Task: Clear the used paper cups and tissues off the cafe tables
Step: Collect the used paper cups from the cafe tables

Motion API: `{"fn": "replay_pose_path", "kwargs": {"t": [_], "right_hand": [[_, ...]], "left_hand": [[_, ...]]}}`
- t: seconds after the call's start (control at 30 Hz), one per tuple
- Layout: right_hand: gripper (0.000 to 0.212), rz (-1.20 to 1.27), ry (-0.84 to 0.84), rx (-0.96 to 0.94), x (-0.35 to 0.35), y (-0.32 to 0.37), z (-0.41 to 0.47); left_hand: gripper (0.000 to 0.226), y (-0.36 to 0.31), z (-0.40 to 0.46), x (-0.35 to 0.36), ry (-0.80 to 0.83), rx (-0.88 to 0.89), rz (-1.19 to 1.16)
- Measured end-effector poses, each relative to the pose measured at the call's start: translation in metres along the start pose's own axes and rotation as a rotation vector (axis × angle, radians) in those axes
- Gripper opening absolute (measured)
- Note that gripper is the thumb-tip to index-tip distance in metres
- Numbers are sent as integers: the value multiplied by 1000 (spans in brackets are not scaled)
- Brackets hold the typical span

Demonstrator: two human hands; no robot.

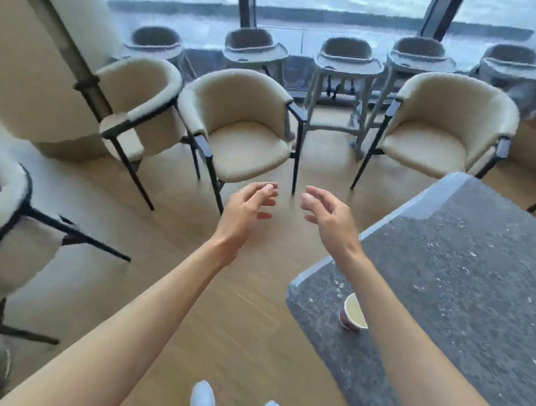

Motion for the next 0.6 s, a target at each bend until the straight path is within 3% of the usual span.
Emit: {"fn": "replay_pose_path", "kwargs": {"t": [0.27,0.37,0.6], "right_hand": [[43,-76,501,-153,183,56,-67],[46,-105,675,-215,252,73,-128],[32,-87,1003,-278,390,84,-322]], "left_hand": [[23,-12,-129,-192,-523,63,-74],[24,-12,-207,-257,-721,80,-105],[26,4,-436,-366,-1076,118,-157]]}}
Point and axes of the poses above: each hand's wrist, its own z-axis towards the middle knuckle, its own x-axis out of the palm, y = z × x, the point moved 2 cm from there along z, towards the middle knuckle, and after that the axes turned 2 degrees about x, right-handed, at the moved point
